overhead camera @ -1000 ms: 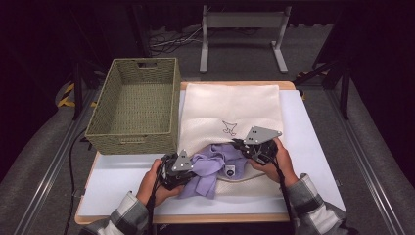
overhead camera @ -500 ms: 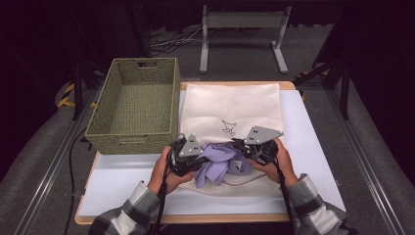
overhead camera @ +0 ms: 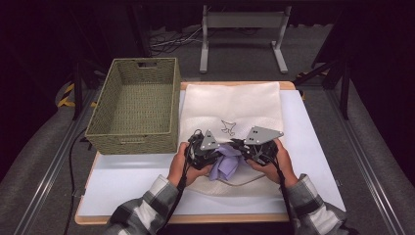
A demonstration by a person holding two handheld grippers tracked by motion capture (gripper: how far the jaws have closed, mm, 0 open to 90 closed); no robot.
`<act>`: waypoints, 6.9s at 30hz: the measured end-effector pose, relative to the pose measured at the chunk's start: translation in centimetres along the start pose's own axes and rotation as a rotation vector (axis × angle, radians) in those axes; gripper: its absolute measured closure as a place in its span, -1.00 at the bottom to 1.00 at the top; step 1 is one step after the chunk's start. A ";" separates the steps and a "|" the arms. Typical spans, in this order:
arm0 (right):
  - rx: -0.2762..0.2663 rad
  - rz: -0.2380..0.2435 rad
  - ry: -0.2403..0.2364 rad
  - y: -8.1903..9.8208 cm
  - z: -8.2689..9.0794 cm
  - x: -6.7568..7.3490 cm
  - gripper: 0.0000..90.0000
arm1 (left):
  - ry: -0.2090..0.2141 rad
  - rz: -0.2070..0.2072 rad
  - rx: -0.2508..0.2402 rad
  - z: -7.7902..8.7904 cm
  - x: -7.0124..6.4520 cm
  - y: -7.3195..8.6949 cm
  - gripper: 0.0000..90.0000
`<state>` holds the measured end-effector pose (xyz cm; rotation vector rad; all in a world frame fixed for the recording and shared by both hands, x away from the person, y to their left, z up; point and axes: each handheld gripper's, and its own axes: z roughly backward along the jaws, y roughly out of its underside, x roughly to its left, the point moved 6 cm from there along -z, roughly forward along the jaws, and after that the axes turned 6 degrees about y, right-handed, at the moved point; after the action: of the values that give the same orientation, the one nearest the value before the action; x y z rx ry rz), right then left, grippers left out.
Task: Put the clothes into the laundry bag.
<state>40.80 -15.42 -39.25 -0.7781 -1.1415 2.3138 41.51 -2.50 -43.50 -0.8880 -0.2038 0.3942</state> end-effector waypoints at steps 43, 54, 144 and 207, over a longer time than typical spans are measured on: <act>-0.003 -0.028 0.000 0.9 0.5 0.0 0.93 | 0.113 -0.086 -0.004 2.3 -2.1 1.7 0.37; 0.010 -0.009 -0.028 0.9 0.2 0.8 0.93 | 0.126 -0.047 0.101 -2.5 -2.1 2.2 -0.05; 0.105 -0.025 -0.139 2.8 -1.3 2.9 0.94 | -0.156 0.104 -0.016 -4.5 1.9 2.2 0.98; 0.099 -0.029 -0.110 3.0 -1.1 2.2 0.93 | -0.038 0.024 0.073 -4.6 1.1 3.4 0.99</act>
<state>39.48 -15.11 -42.90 -0.6012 -1.0667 2.3938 43.15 -3.40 -48.95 -0.8121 -0.2123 0.4381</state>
